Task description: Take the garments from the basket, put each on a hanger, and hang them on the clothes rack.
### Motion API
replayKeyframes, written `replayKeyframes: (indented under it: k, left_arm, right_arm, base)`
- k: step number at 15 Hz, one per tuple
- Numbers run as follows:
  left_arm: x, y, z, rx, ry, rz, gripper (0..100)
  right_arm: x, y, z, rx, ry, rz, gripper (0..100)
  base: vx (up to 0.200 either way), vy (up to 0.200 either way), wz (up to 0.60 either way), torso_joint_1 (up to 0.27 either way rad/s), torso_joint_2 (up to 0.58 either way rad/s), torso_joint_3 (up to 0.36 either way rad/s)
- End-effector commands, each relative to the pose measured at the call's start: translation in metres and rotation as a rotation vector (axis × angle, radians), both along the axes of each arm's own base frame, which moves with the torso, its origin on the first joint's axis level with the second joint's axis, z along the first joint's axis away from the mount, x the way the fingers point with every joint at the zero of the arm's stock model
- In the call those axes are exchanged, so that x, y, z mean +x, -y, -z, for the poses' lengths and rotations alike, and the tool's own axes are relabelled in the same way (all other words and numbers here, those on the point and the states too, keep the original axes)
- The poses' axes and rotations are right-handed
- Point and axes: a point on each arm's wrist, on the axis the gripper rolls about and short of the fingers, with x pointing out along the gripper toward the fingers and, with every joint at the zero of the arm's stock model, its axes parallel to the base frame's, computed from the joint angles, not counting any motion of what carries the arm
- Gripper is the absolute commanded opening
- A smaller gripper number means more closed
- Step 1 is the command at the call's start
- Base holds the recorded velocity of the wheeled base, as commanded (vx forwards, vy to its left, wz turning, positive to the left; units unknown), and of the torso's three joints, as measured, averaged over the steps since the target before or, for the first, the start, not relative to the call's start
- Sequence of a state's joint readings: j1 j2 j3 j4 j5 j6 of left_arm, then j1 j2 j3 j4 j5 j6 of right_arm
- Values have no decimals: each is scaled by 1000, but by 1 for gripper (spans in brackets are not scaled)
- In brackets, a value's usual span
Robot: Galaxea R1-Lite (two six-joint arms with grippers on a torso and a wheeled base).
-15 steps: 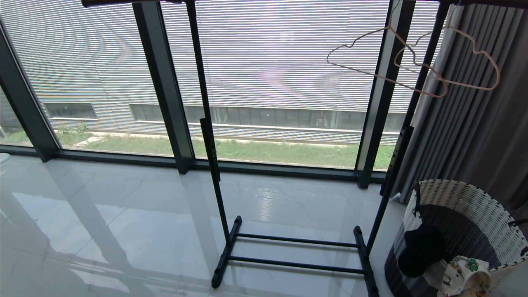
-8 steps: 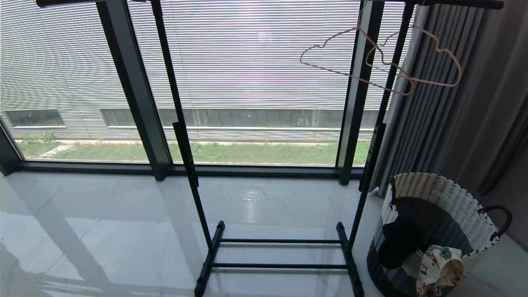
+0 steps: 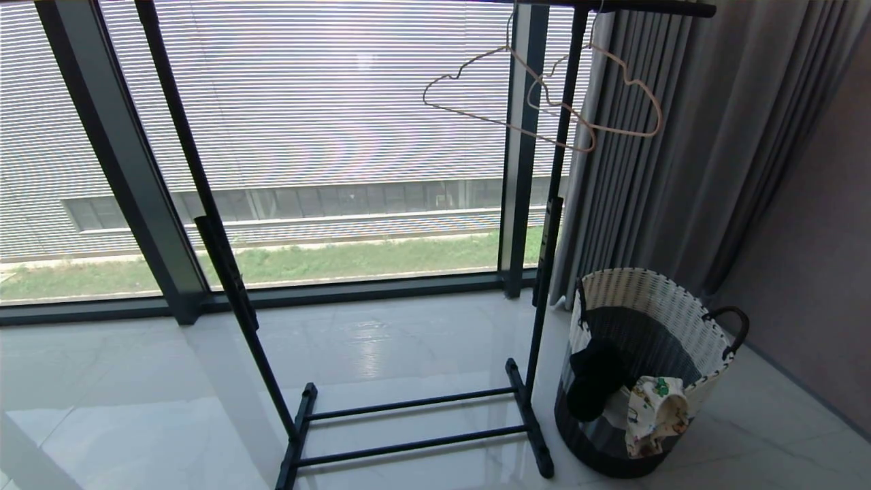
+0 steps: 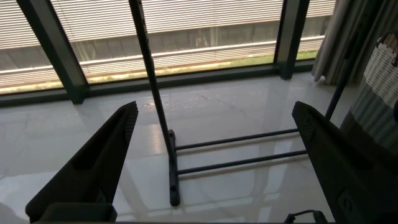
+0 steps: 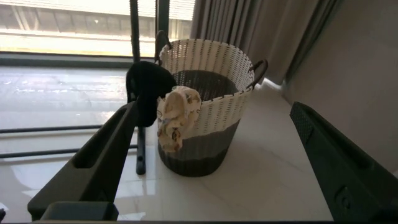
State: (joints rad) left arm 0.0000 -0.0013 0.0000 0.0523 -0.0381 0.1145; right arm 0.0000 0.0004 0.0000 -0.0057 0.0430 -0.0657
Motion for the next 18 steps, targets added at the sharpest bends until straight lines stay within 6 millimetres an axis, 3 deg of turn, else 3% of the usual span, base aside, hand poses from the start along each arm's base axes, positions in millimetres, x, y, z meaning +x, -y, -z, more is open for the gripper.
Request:
replayKeyframes:
  k: [1, 6, 12, 15, 18]
  left_arm:
    - [0, 0, 0, 1, -1, 0, 100]
    - [0, 0, 0, 7, -1, 1, 100]
    - [0, 0, 0, 31, 0, 6, 100]
    - [0, 0, 0, 28, 0, 6, 100]
    - [0, 0, 0, 28, 0, 6, 100]
  right_arm:
    - [0, 0, 0, 0, 1, 0, 100]
    - [0, 0, 0, -2, 1, -1, 100]
    - [0, 0, 0, -2, 1, -1, 100]
    - [0, 0, 0, 0, 1, -2, 100]
    - [0, 0, 0, 12, 0, 0, 100]
  base:
    - [0, 0, 0, 0, 0, 0]
    - [0, 0, 0, 0, 0, 0]
    - [200, -200, 0, 1, 2, 4]
    - [200, 0, 0, -1, 6, 1]
    - [0, 0, 0, 0, 0, 0]
